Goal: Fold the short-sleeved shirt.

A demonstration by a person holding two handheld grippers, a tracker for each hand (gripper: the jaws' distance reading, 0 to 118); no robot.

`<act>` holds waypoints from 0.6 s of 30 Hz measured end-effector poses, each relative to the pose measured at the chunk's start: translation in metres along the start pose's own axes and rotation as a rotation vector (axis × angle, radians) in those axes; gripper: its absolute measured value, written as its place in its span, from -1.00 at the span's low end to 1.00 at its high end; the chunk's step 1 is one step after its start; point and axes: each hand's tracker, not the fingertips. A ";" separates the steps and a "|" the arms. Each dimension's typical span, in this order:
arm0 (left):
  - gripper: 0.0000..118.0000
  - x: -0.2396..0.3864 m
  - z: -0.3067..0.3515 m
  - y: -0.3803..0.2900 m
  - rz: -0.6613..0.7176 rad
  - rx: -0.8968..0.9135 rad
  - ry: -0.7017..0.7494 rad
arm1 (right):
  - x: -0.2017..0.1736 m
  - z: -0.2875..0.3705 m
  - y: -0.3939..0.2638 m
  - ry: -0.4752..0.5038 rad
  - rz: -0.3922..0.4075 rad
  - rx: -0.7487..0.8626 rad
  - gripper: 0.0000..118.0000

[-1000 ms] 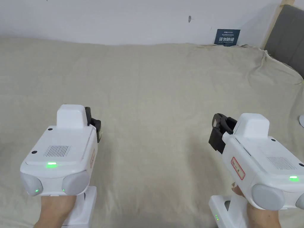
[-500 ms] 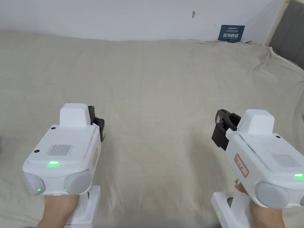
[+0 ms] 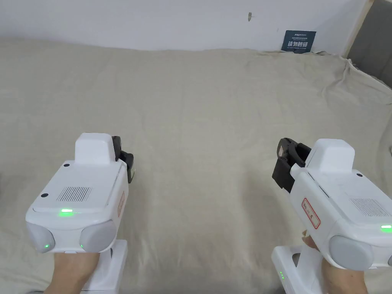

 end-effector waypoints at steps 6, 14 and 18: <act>-1.00 0.002 0.001 0.000 -0.004 0.002 -0.002 | -0.001 0.002 -0.001 0.000 0.003 0.000 -1.00; -1.00 0.004 0.002 -0.001 -0.004 0.007 -0.007 | -0.002 0.003 -0.001 0.001 0.001 -0.001 -1.00; -1.00 0.005 0.003 0.000 -0.006 0.011 -0.009 | -0.002 0.004 -0.001 0.003 0.006 0.000 -1.00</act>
